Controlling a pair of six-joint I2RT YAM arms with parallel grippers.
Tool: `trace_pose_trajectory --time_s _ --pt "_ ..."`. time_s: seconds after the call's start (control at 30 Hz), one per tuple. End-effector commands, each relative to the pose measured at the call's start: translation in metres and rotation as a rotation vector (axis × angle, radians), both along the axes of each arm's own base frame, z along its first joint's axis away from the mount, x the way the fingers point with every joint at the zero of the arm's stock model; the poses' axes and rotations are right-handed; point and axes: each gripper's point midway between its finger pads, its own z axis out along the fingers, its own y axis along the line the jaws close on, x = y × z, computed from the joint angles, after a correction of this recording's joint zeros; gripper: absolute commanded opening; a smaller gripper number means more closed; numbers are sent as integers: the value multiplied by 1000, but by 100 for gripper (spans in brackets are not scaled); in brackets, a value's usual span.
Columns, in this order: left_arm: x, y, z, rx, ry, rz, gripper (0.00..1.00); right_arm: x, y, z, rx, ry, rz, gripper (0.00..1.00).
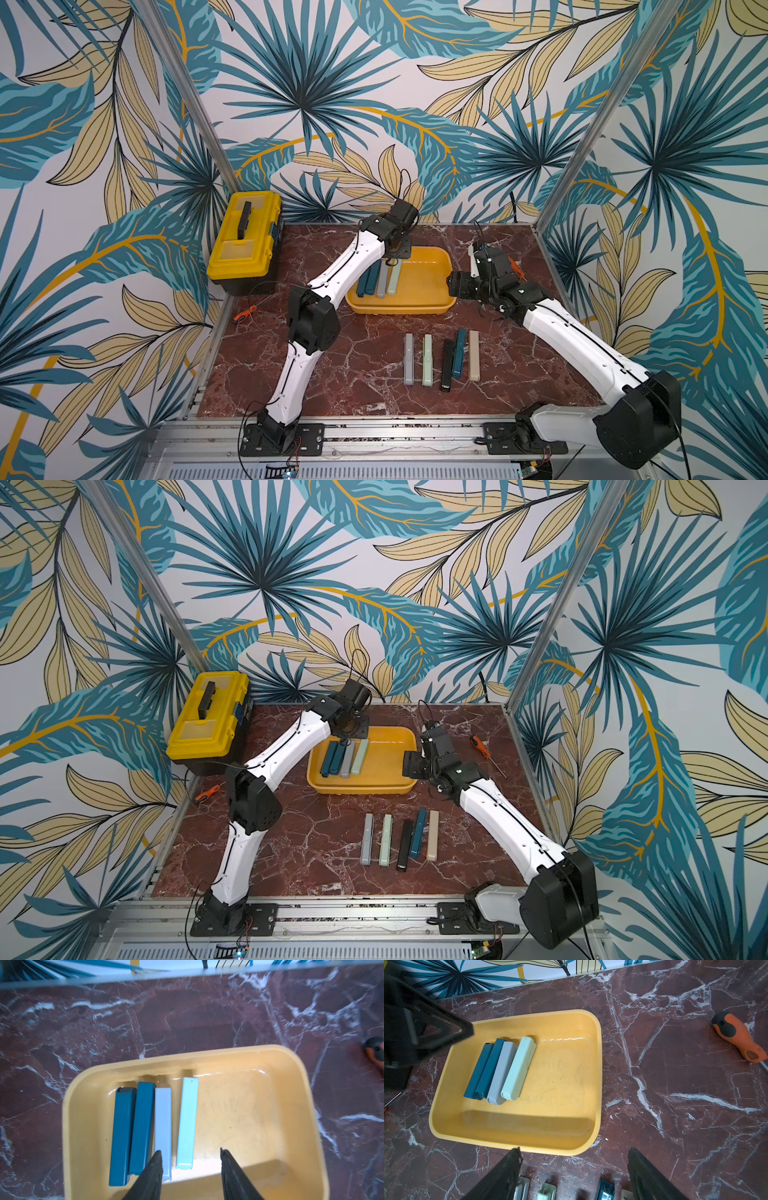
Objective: Put the pruning pliers into the storage box
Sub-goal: Place the pruning pliers in the storage box.
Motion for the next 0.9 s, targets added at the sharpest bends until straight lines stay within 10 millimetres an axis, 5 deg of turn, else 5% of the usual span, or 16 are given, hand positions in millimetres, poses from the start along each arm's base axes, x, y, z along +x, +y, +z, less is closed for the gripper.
trace_pose_trajectory --time_s 0.0,0.3,0.5,0.87 --pt "-17 9 9 27 23 -24 48 -11 0 11 9 14 14 82" --pt "-77 41 14 32 27 -24 48 -51 -33 -5 -71 136 -88 82" --pt "-111 55 6 -5 44 -29 50 -96 -62 -45 -106 294 -226 82" --pt "-156 79 -2 -25 83 -23 50 -158 -75 -118 -177 548 -343 77"
